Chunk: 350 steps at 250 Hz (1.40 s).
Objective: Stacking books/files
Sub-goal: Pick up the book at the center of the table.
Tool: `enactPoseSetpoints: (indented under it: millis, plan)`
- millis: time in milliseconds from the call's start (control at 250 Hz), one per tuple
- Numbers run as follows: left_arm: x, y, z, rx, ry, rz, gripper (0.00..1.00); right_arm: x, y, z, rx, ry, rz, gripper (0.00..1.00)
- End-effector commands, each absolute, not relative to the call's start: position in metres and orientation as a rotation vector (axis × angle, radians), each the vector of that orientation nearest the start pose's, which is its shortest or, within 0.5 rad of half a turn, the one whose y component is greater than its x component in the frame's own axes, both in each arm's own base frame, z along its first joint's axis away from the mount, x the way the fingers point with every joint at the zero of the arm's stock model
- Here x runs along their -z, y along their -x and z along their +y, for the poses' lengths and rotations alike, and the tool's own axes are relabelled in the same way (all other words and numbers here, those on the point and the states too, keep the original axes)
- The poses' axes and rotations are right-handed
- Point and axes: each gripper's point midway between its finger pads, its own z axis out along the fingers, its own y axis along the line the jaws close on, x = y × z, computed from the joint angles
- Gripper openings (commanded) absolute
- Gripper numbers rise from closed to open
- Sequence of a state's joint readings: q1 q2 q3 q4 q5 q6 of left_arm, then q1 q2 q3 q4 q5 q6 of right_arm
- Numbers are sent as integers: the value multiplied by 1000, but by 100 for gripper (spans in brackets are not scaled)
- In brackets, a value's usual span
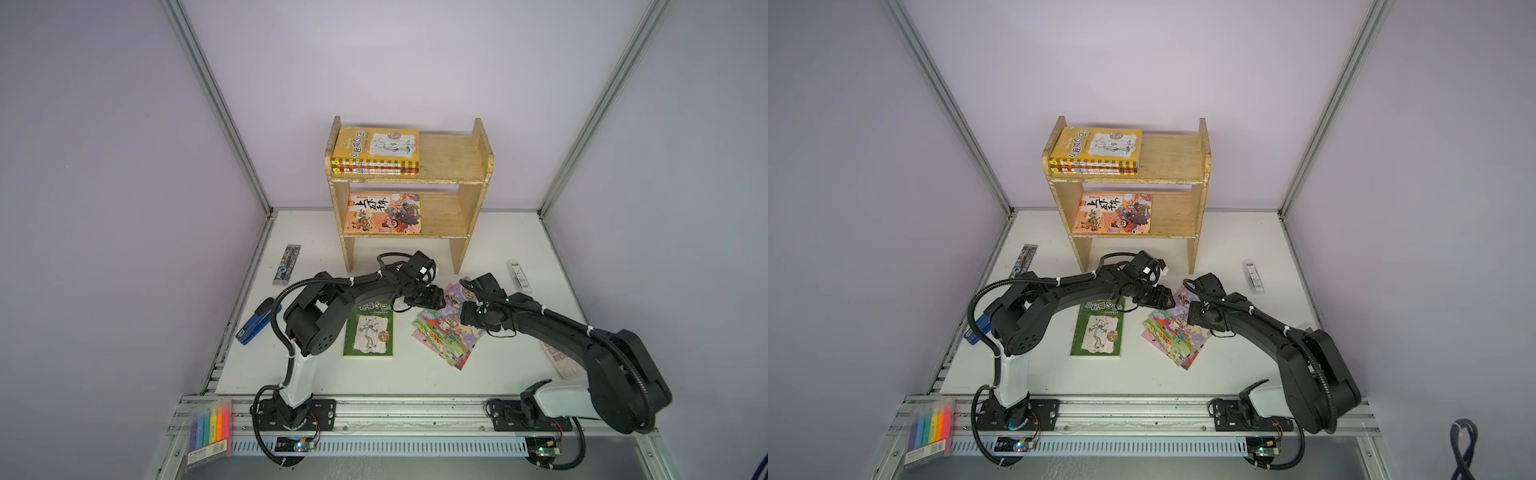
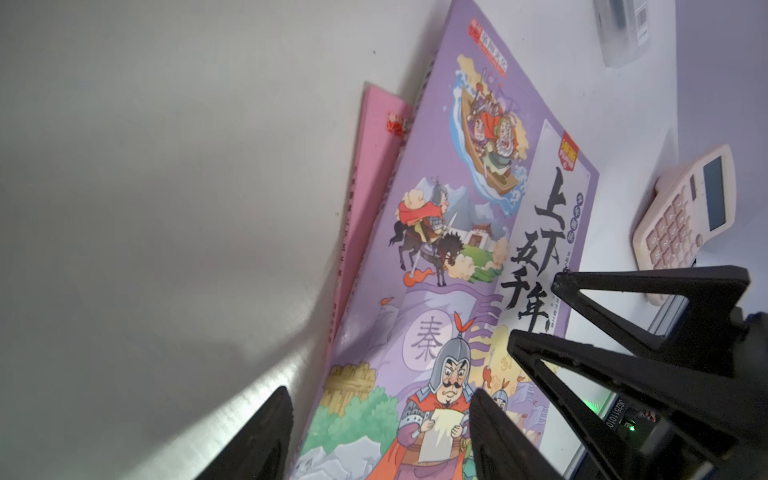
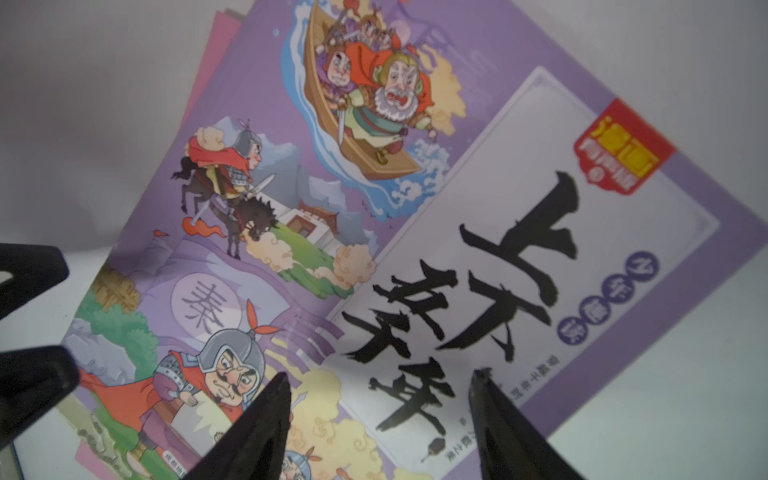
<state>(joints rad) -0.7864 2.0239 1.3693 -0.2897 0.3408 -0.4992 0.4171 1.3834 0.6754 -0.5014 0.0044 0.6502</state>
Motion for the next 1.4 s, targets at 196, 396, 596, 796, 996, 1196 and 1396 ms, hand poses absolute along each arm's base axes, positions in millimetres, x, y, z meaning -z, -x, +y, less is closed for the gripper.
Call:
enactPoseSetpoints:
  millis: [196, 396, 596, 796, 996, 1196, 1396]
  plan:
    - [-51, -310, -406, 930, -592, 2678, 67, -17, -271, 125, -336, -343, 2782, 68]
    - [-49, -308, -406, 937, -597, 2682, 65, -6, -270, 127, -341, -349, 2808, 67]
    - [-65, -301, -420, 1079, -651, 2632, 56, -1, -270, 126, -330, -355, 2815, 66]
    - [-80, -298, -430, 1179, -678, 2582, 50, 5, -269, 128, -340, -365, 2823, 66]
    - [-81, -296, -436, 1236, -680, 2567, 48, 8, -271, 129, -350, -373, 2819, 66]
    - [-84, -299, -443, 1289, -668, 2550, 38, 9, -270, 129, -353, -375, 2818, 66]
    - [-83, -300, -444, 1288, -657, 2556, 19, 8, -271, 129, -352, -373, 2814, 66]
